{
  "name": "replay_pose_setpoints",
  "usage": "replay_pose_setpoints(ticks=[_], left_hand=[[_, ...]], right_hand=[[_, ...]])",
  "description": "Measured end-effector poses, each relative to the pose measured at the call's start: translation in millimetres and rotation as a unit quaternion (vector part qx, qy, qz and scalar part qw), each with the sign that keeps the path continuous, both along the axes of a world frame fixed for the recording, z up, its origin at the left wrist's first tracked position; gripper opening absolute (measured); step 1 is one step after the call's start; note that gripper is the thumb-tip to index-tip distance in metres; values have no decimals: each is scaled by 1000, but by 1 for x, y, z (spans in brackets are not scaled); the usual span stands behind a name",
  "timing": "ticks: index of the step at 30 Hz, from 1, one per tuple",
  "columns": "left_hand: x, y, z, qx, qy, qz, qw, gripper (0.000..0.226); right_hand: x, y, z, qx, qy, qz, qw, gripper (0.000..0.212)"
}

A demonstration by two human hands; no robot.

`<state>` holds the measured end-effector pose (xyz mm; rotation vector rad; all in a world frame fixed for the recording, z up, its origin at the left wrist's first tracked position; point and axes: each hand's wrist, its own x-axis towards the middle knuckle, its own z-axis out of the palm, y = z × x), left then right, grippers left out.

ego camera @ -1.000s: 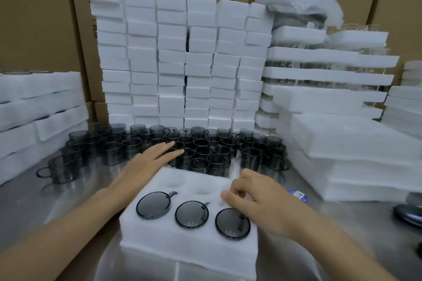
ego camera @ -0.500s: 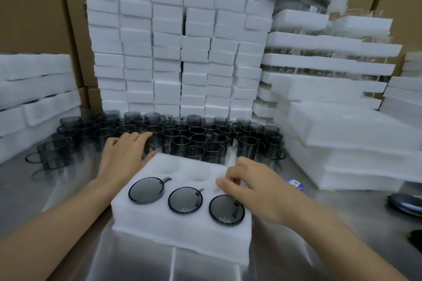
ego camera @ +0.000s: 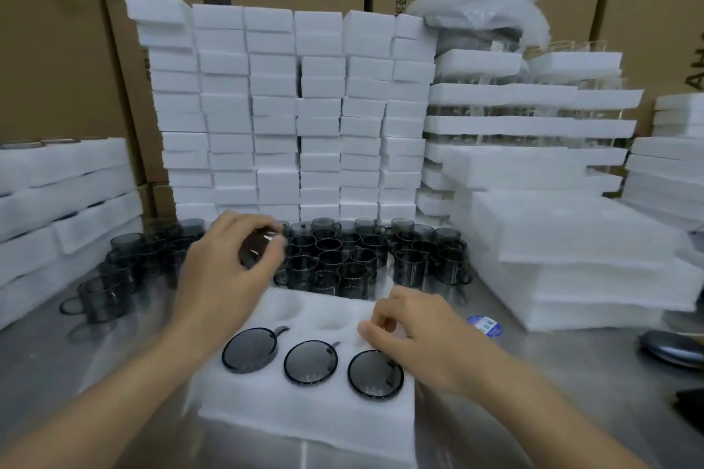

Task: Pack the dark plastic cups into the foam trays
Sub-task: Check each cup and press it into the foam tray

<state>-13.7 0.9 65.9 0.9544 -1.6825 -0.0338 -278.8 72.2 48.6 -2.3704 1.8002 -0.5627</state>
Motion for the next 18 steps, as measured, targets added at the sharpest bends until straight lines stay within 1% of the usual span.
replay_pose_setpoints(ticks=[1, 2, 3, 4, 5, 6, 7, 10, 13, 16, 18], left_hand=[[-10, 12, 3, -19, -2, -35, 999, 18], [-20, 24, 2, -53, -32, -53, 997, 17], [-28, 35, -2, -106, -92, -51, 989, 17], [-33, 43, -9, -181, -162, -38, 969, 16], [-37, 49, -17, -253, -217, -30, 942, 14], [-38, 53, -24, -300, -245, -30, 921, 13], [-39, 55, -29, -321, -250, -37, 913, 12], [-44, 64, -39, -313, -241, -47, 918, 11], [-47, 66, -41, -312, -245, -37, 917, 11], [-46, 67, -39, -312, -241, -26, 919, 12], [-46, 66, -39, -305, -240, -24, 921, 14]], right_hand=[[1, 0, -1, -20, -3, 6, 1000, 36], [1, 1, -2, -42, -7, 13, 999, 31], [2, 2, -3, -66, -10, 21, 998, 31], [2, 2, -4, -88, -13, 29, 996, 39], [2, 1, -5, -108, -18, 39, 993, 50], [2, 1, -5, -123, -24, 49, 991, 59], [3, 1, -5, -136, -30, 59, 989, 66], [4, 0, -4, -159, -11, 88, 983, 71], [7, 2, -1, -181, -1, 114, 977, 64], [12, 6, 4, -195, -32, 139, 971, 65], [14, 8, 5, -171, -73, 164, 969, 71]])
